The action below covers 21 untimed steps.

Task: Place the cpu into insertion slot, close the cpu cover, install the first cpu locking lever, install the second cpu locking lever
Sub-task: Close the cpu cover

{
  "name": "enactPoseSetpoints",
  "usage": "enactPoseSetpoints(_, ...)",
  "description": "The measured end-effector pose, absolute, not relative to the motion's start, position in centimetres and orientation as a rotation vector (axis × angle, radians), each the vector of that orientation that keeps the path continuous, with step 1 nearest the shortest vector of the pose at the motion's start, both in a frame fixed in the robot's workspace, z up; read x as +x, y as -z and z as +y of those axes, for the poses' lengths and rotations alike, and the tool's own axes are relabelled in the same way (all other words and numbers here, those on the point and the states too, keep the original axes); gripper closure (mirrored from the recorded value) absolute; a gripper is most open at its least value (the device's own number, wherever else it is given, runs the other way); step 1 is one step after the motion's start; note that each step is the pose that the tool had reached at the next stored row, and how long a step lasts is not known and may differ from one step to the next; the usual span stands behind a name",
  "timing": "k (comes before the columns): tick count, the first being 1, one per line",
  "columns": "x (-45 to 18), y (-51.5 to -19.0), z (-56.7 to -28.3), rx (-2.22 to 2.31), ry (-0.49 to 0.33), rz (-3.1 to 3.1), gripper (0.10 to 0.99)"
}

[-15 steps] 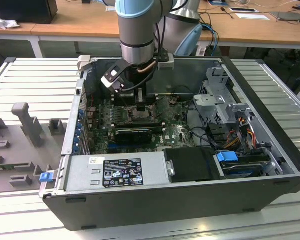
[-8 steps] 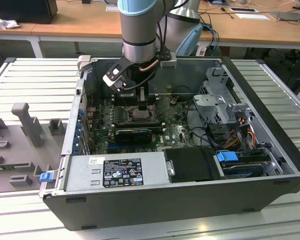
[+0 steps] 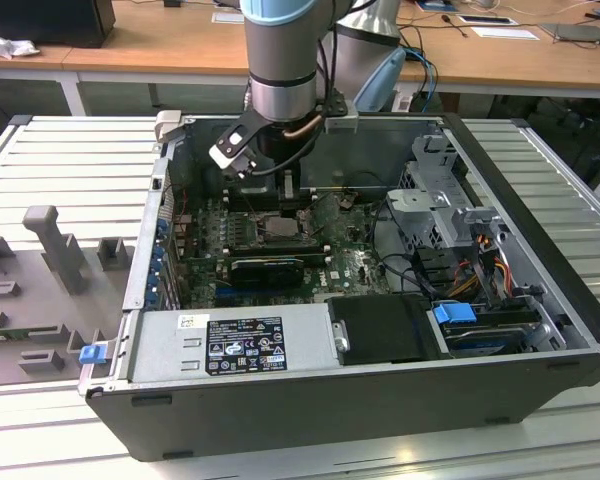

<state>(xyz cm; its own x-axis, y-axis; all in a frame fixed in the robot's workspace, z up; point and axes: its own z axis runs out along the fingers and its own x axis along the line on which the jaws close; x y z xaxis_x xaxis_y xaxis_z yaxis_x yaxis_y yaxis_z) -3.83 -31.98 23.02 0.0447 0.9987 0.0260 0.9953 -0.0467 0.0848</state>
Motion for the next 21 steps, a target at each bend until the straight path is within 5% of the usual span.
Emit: enactPoseSetpoints(21, -1.5, -24.5, -32.0, 2.240, -0.123, 2.139, 0.980)
